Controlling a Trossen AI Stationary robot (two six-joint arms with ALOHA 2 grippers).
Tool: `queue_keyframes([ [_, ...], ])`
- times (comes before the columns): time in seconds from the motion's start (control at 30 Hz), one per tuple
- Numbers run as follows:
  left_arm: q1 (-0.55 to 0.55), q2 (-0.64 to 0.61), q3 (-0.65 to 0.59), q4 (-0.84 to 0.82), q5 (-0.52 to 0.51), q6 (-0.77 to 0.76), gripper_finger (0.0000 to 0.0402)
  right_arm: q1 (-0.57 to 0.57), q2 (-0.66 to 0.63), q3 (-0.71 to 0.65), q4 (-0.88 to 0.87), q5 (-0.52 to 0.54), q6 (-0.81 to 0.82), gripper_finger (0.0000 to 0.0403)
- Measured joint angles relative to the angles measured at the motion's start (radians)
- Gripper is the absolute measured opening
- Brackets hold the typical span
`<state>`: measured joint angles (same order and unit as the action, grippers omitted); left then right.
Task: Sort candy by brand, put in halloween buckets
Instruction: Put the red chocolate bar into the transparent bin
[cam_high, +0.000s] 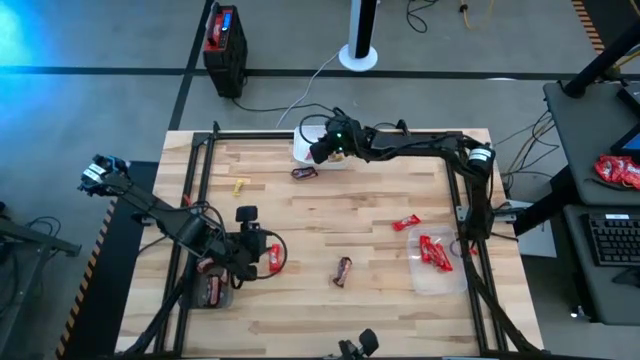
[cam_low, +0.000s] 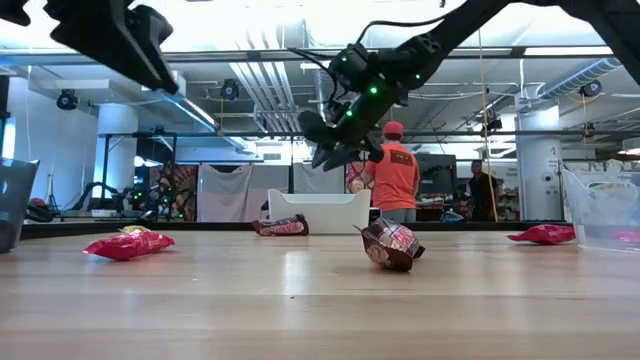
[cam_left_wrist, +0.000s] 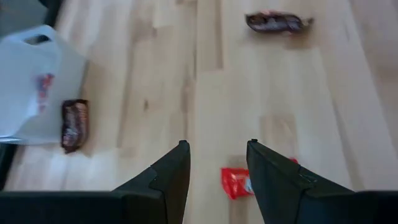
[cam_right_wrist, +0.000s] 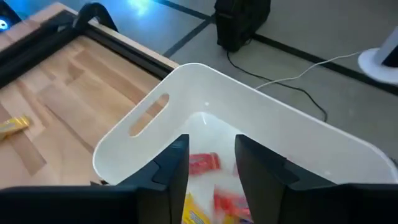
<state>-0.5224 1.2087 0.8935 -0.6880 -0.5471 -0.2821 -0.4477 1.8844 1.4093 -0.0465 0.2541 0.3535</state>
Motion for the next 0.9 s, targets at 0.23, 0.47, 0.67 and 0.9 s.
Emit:
queue_keyframes([
  [0.23, 0.000, 0.000, -0.080, 0.069, 0.092, 0.005, 0.0142, 0.009, -0.061, 0.032, -0.087, -0.051, -0.052, 0.0149],
  [0.47, 0.001, 0.000, -0.188, 0.291, 0.123, -0.022, 0.0142, 0.082, -0.198, 0.033, -0.355, -0.097, -0.078, 0.0152],
  [0.67, 0.004, 0.002, -0.172, 0.303, 0.140, -0.172, 0.0150, 0.171, -0.338, 0.031, -0.567, -0.080, -0.068, 0.0151],
  [0.9, 0.021, 0.128, -0.004, 0.215, 0.102, -0.677, 0.0151, 0.285, -0.483, 0.026, -0.700, 0.087, -0.023, 0.0151],
])
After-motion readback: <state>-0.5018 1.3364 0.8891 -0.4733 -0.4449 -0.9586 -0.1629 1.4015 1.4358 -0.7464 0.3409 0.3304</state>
